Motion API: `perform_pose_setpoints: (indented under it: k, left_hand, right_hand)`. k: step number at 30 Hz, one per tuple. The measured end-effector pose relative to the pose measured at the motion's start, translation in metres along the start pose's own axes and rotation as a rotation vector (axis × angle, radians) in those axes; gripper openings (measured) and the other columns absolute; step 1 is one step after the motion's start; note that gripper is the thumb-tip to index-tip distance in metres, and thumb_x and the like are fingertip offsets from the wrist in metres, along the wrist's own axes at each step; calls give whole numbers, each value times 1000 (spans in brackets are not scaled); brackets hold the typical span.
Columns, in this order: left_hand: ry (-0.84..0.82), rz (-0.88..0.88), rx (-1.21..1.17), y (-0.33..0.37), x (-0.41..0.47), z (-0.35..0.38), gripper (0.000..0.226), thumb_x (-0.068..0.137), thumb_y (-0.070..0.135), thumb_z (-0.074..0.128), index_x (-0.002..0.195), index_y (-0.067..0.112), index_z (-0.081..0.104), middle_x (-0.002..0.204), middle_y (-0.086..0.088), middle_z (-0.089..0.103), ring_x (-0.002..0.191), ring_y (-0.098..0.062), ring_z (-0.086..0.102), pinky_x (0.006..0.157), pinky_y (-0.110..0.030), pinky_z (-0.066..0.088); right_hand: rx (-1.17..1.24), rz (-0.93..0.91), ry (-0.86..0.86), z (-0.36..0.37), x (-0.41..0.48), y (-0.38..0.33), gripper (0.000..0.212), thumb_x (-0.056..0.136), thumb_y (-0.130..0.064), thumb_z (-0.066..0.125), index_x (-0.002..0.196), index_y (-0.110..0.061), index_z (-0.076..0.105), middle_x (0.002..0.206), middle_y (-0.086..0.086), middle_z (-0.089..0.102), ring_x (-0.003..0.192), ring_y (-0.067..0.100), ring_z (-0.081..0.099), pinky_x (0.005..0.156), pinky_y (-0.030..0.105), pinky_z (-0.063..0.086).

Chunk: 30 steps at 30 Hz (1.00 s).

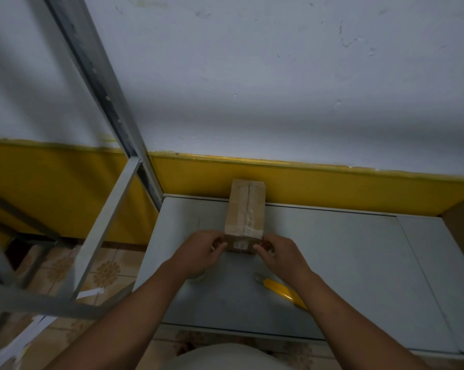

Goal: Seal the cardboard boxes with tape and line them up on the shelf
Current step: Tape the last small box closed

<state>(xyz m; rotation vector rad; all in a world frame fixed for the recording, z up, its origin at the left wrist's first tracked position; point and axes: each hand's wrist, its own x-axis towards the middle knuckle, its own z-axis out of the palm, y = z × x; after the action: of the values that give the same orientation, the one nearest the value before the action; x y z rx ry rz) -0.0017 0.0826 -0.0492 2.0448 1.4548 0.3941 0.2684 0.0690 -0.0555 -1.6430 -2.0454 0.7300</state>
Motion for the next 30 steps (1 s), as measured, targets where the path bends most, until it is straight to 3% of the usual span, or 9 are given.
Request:
perform_pose_setpoints:
  k: [3, 5, 9, 11, 14, 17, 19, 26, 30]
  left_hand:
    - [57, -105, -120, 4, -4, 5, 19, 104, 22, 62, 114, 19, 78, 102, 5, 77, 91, -3, 70, 87, -32, 61]
    - [91, -200, -256, 9, -6, 7, 24, 106, 15, 58, 119, 17, 78, 105, 4, 78, 94, -3, 73, 89, -29, 61]
    - [68, -365, -556, 16, -7, 11, 29, 109, 10, 52, 130, 9, 72, 104, 2, 77, 92, -9, 77, 84, -30, 64]
    - [73, -346, -479, 15, -8, 10, 26, 107, 13, 57, 127, 11, 73, 103, 2, 77, 90, -6, 75, 80, -21, 61]
    - [110, -232, -237, 12, -6, 7, 18, 102, 20, 67, 118, 17, 76, 102, 5, 76, 89, 1, 69, 77, -7, 50]
    - [103, -158, -88, 3, -4, 2, 11, 103, 23, 66, 107, 26, 76, 98, 9, 75, 87, -1, 66, 82, -26, 57]
    - [88, -134, -26, -2, -1, -5, 12, 103, 25, 64, 101, 32, 73, 96, 11, 74, 86, -3, 66, 82, -38, 59]
    - [-10, -192, -34, 2, 19, -18, 13, 98, 25, 73, 103, 21, 84, 101, 4, 80, 89, -7, 71, 88, -34, 60]
    - [-39, -256, -127, 4, 27, -24, 9, 94, 16, 78, 98, 15, 85, 87, 1, 80, 76, -9, 75, 73, -27, 60]
  right_hand:
    - [-13, -46, -76, -1, -6, -1, 10, 99, -28, 61, 96, -23, 69, 89, -4, 69, 81, 13, 63, 74, 37, 54]
    - [-16, -41, -96, -4, -7, -1, 13, 99, -20, 57, 98, -23, 70, 92, -1, 71, 83, 17, 64, 74, 37, 53]
    - [20, 67, 129, -17, 4, 0, 13, 101, -21, 57, 110, -20, 67, 105, 0, 67, 98, 19, 63, 83, 37, 52]
    - [-8, -33, 209, -21, 11, -8, 25, 98, -35, 64, 119, -22, 64, 115, -3, 63, 107, 16, 57, 87, 35, 50]
    - [-154, -157, 94, -14, 21, -22, 52, 86, -54, 71, 130, -29, 62, 132, -9, 59, 120, 13, 50, 91, 38, 46]
    - [-149, -179, 37, -3, 26, -22, 58, 81, -44, 81, 133, -25, 67, 142, -6, 59, 133, 17, 48, 102, 45, 49]
    - [-109, -180, 33, -1, 26, -20, 58, 83, -35, 83, 136, -20, 66, 145, -2, 59, 138, 21, 45, 113, 39, 42]
    - [-66, -207, 3, 0, 22, -15, 57, 86, -26, 82, 138, -13, 65, 146, 6, 59, 139, 28, 44, 114, 42, 41]
    - [-43, -215, -5, 0, 23, -15, 56, 85, -24, 83, 137, -10, 65, 143, 9, 61, 137, 32, 47, 114, 43, 40]
